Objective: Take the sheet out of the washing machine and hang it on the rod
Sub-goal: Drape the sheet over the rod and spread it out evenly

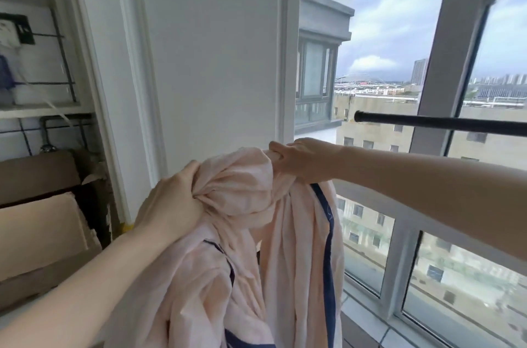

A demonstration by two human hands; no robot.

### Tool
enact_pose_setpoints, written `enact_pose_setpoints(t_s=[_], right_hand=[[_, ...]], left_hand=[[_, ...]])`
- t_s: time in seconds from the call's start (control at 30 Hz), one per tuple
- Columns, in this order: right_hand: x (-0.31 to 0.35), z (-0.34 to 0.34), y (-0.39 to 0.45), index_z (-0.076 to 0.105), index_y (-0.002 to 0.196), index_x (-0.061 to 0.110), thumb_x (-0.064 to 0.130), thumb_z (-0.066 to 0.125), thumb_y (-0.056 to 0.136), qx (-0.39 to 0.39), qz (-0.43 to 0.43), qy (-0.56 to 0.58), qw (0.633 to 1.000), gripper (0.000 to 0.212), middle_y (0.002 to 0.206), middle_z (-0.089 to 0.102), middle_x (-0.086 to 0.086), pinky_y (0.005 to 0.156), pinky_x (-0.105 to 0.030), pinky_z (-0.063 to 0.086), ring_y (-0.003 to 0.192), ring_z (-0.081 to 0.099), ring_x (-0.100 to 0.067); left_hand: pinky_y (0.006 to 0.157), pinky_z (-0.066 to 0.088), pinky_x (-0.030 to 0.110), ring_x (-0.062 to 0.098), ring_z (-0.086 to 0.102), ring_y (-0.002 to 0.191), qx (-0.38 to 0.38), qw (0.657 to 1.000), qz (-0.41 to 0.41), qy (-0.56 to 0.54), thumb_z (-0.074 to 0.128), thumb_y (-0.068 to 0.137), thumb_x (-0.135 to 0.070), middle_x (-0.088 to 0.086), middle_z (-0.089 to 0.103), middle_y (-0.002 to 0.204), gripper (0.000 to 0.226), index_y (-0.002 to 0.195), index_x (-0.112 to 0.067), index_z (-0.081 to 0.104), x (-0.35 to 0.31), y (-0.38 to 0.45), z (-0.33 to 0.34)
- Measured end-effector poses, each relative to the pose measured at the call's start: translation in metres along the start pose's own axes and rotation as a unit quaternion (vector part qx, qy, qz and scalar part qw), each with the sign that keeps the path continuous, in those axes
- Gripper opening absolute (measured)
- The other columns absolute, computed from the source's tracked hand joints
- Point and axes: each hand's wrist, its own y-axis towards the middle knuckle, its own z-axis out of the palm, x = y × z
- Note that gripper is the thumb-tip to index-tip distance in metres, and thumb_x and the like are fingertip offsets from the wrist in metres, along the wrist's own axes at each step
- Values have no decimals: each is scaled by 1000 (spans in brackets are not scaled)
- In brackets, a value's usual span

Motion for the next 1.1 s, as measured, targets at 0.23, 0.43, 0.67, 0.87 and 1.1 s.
enact_pose_setpoints(t_s=[0.23, 0.43, 0.67, 0.87, 1.1], right_hand=[[-71, -4, -3, 66, 99, 11, 0, 73, 51, -124, -21, -114, 986, 50, 91, 57, -5, 36, -23, 46, 65, 16, -9], [-125, 5, 11, 58, 99, 10, 5, 53, 76, -68, -60, -185, 978, 24, 96, 57, -12, 61, -27, 54, 77, 58, -26], [-189, 21, 3, 48, 131, 23, 28, 34, 87, -57, -9, -482, 874, 46, 137, 45, -2, 84, -21, 43, 109, 32, -17], [-214, 31, -25, 15, 148, 33, 16, 44, 90, 7, 125, -245, 962, 67, 140, 42, -5, 72, -34, 53, 91, 58, -23], [-215, 3, -66, 3, 137, 33, 4, 52, 88, -66, 206, -129, 968, 75, 120, 48, -19, 53, -38, 55, 62, 65, -33]], left_hand=[[64, 53, 43, 24, 58, 70, -40, 998, 33, 19, 44, 79, -5, -5, 61, 72, 24, 85, -28, 44, -43, 45, -10], [64, 52, 43, 34, 56, 71, -67, 996, 55, 37, 45, 76, -9, 2, 60, 73, 18, 80, -25, 37, -72, 91, -11], [69, 52, 42, 34, 58, 79, -90, 993, 68, 24, 55, 81, -25, 2, 64, 83, 10, 88, -26, 47, -93, 133, -23], [73, 52, 42, 34, 58, 82, -96, 990, 93, 31, 55, 81, -25, 2, 64, 86, 13, 91, -27, 48, -114, 145, -24], [62, 43, 36, 31, 53, 73, -130, 983, 127, 36, 52, 82, -17, -2, 57, 75, 11, 88, -26, 47, -139, 143, -31]])
